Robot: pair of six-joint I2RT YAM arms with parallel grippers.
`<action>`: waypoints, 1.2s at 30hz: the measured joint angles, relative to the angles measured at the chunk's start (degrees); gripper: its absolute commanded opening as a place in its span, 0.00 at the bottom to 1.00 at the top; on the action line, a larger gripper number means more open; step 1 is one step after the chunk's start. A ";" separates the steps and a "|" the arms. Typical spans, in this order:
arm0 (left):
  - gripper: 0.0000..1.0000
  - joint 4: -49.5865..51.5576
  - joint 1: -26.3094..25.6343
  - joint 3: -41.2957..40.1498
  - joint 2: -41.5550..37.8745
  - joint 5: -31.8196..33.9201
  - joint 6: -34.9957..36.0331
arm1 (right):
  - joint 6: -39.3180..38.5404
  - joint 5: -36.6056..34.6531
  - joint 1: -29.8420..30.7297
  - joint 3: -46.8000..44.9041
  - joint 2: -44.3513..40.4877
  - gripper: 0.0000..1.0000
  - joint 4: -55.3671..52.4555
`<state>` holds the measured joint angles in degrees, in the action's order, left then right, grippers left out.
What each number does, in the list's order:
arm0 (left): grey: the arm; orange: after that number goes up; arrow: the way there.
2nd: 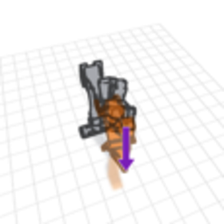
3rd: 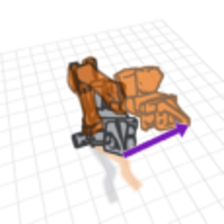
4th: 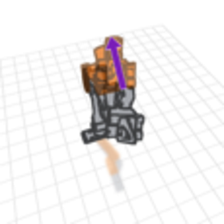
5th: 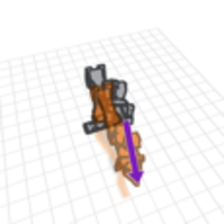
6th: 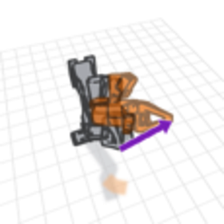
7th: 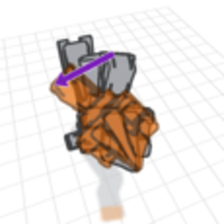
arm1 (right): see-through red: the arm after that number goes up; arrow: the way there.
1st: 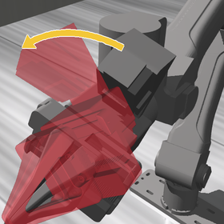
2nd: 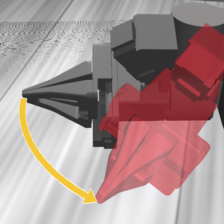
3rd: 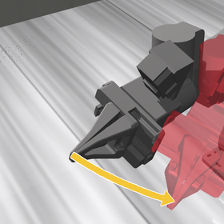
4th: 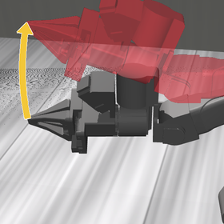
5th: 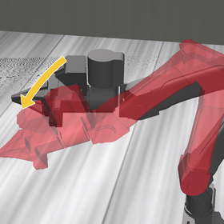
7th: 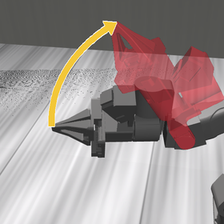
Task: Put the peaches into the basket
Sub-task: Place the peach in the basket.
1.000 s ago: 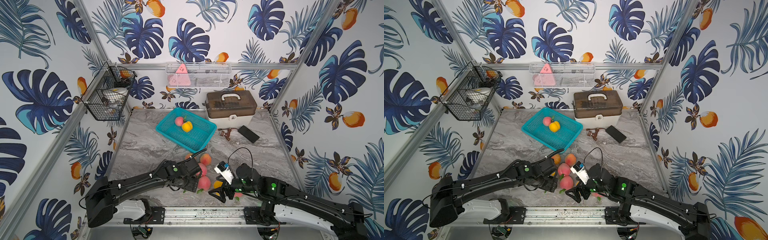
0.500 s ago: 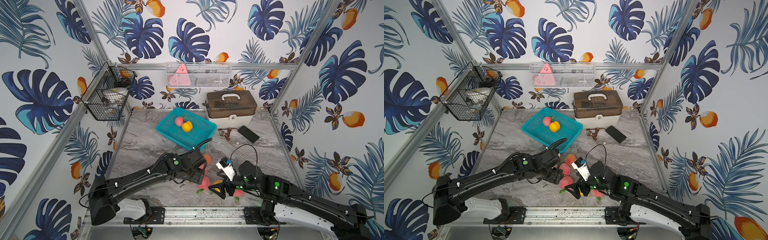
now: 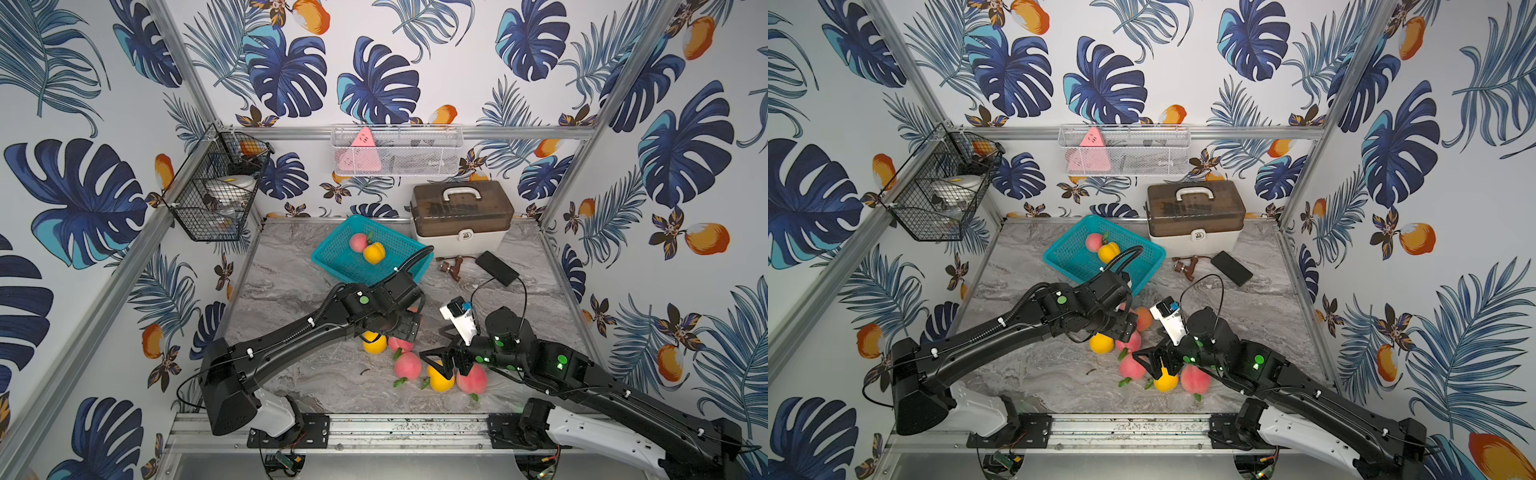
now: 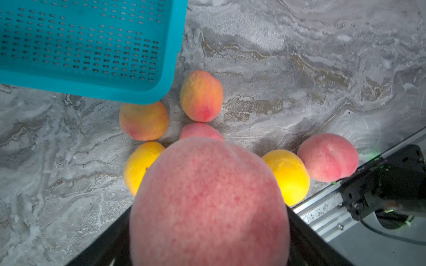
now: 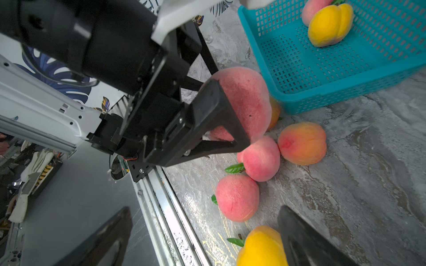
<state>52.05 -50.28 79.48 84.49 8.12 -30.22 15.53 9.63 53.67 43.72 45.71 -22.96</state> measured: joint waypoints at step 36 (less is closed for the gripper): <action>0.86 -12.44 19.08 23.17 29.29 -4.09 8.76 | -7.74 11.78 -23.80 17.07 22.10 1.00 -3.26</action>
<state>39.62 -31.20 102.65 113.78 4.03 -21.45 7.79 21.41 29.87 60.80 67.81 -26.22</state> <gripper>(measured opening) 0.853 0.998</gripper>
